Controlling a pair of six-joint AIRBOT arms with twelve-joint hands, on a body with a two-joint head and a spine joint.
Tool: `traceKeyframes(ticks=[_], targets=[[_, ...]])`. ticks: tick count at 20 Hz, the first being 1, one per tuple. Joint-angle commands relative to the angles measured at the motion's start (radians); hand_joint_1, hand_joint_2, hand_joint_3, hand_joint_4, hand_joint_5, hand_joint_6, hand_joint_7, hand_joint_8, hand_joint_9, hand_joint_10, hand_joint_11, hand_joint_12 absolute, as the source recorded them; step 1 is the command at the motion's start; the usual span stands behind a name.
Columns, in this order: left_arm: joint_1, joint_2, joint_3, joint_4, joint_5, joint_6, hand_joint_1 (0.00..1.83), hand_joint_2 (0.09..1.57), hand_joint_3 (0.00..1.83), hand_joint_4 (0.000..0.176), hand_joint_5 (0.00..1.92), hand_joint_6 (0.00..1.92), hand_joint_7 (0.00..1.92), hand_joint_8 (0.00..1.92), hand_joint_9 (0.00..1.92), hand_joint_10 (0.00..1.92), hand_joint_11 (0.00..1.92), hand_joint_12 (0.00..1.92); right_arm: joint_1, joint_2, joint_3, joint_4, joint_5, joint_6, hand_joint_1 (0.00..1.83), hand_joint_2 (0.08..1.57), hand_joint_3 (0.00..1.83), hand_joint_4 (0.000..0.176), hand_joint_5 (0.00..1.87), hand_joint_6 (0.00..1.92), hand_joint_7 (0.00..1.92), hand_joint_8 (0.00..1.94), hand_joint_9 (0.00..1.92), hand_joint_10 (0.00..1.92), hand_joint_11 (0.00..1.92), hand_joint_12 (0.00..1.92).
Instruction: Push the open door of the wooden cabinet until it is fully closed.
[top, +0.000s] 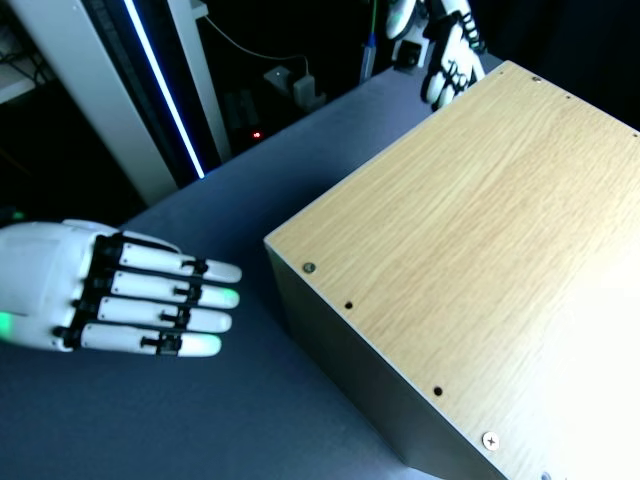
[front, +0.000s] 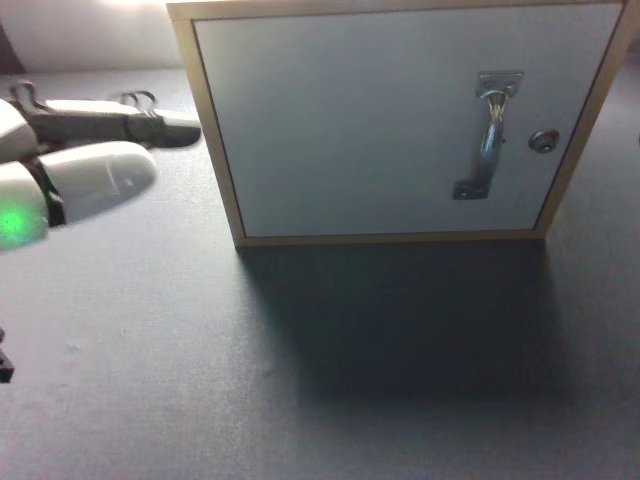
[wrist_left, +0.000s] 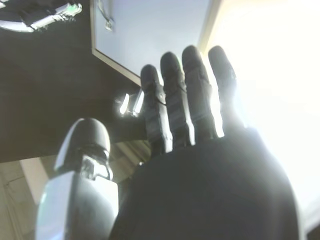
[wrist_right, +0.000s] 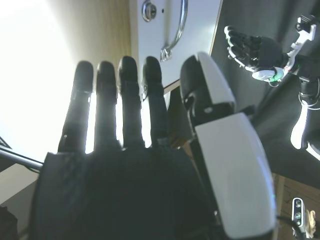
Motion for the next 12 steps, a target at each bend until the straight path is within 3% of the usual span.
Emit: traceKeyframes(ticks=[1,2,3,5,6,9,10,12], targets=[[-0.002,0.016,-0.003,-0.037,-0.157,-0.006,0.15,1.29,0.00,0.020,0.53,0.00,0.45,0.00,0.39,0.01,0.04,0.69,0.002,0.003,0.001,0.035,0.126,0.008,0.78,1.33,0.00,0.000,0.45,0.00,0.36,0.00,0.23,0.00,0.00,0.46],[0.001,0.023,-0.013,-0.057,-0.164,-0.006,0.25,1.29,0.00,0.000,0.53,0.00,0.43,0.00,0.36,0.00,0.01,0.63,0.002,0.003,0.001,0.036,0.126,0.008,0.79,1.34,0.01,0.000,0.45,0.00,0.37,0.01,0.23,0.00,0.00,0.46],[0.002,0.031,-0.028,-0.076,-0.166,-0.006,0.33,1.29,0.00,0.000,0.49,0.00,0.39,0.00,0.32,0.00,0.01,0.44,0.002,0.003,0.002,0.036,0.126,0.008,0.77,1.35,0.01,0.008,0.45,0.00,0.35,0.00,0.23,0.00,0.00,0.45],[0.004,0.035,-0.037,-0.108,-0.164,-0.006,0.33,1.31,0.00,0.030,0.47,0.00,0.42,0.00,0.37,0.00,0.14,0.19,0.002,0.003,0.002,0.036,0.125,0.008,0.78,1.34,0.00,0.011,0.47,0.00,0.35,0.00,0.22,0.00,0.00,0.42],[0.005,0.035,-0.036,-0.136,-0.165,-0.006,0.35,1.32,0.00,0.015,0.48,0.00,0.42,0.00,0.37,0.00,0.16,0.11,0.002,0.003,0.003,0.038,0.125,0.008,0.78,1.34,0.00,0.014,0.48,0.00,0.36,0.00,0.23,0.00,0.00,0.43],[0.014,0.036,-0.036,-0.179,-0.172,-0.006,0.35,1.33,0.00,0.011,0.50,0.00,0.44,0.00,0.38,0.00,0.20,0.06,0.002,0.003,0.001,0.045,0.126,0.008,0.76,1.34,0.00,0.017,0.49,0.00,0.38,0.00,0.24,0.00,0.00,0.45],[0.017,0.036,-0.037,-0.180,-0.169,-0.006,0.36,1.33,0.00,0.008,0.49,0.00,0.44,0.00,0.38,0.00,0.19,0.05,0.002,0.003,0.000,0.047,0.126,0.008,0.74,1.34,0.00,0.031,0.48,0.00,0.38,0.00,0.25,0.00,0.00,0.46],[0.019,0.033,-0.037,-0.180,-0.163,-0.006,0.37,1.32,0.00,0.000,0.51,0.00,0.47,0.01,0.39,0.00,0.24,0.07,0.002,0.003,0.000,0.050,0.126,0.008,0.83,1.33,0.00,0.000,0.47,0.00,0.36,0.00,0.26,0.00,0.00,0.53]])
